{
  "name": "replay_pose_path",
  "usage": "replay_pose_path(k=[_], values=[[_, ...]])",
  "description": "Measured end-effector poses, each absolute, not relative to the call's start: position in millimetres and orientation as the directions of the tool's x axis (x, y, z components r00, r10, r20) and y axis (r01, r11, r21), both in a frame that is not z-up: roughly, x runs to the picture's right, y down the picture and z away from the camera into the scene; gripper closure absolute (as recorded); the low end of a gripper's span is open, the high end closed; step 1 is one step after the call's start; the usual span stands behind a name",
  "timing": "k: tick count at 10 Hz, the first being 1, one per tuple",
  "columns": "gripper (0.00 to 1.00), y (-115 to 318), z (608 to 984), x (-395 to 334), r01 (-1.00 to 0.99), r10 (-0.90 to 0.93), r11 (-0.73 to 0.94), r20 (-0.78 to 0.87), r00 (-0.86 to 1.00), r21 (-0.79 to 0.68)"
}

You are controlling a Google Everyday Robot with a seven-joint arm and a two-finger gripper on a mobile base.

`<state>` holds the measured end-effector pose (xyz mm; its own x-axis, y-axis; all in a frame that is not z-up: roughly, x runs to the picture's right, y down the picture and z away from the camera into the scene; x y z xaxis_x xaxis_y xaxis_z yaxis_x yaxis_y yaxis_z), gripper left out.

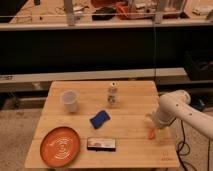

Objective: Drag the pepper across the table

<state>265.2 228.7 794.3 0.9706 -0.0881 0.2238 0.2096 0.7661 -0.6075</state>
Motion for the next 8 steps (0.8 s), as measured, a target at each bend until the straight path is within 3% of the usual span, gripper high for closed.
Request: replay_pose_path(k=[8], values=[[0.20, 229.4, 802.3, 270.9, 0.231, -0.104, 0.755, 0.235, 0.966, -0.614]])
